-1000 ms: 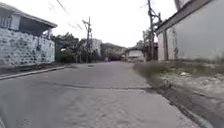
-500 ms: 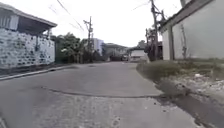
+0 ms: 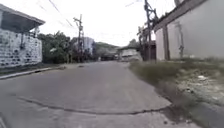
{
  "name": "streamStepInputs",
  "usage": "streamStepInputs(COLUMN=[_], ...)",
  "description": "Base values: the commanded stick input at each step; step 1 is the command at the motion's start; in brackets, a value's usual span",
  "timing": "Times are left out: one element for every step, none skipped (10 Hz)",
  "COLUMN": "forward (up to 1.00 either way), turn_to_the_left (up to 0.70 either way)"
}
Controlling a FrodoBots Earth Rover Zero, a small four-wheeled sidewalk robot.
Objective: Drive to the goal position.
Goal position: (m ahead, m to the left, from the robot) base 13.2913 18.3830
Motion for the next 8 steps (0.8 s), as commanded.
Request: streamStepInputs(forward=[1.00, 1.00, 1.00, 1.00, 1.00, 1.00, 1.00, 1.00], turn_to_the_left=[0.00, 0.00, 0.00, 0.00, 0.00, 0.00, 0.00, 0.00])
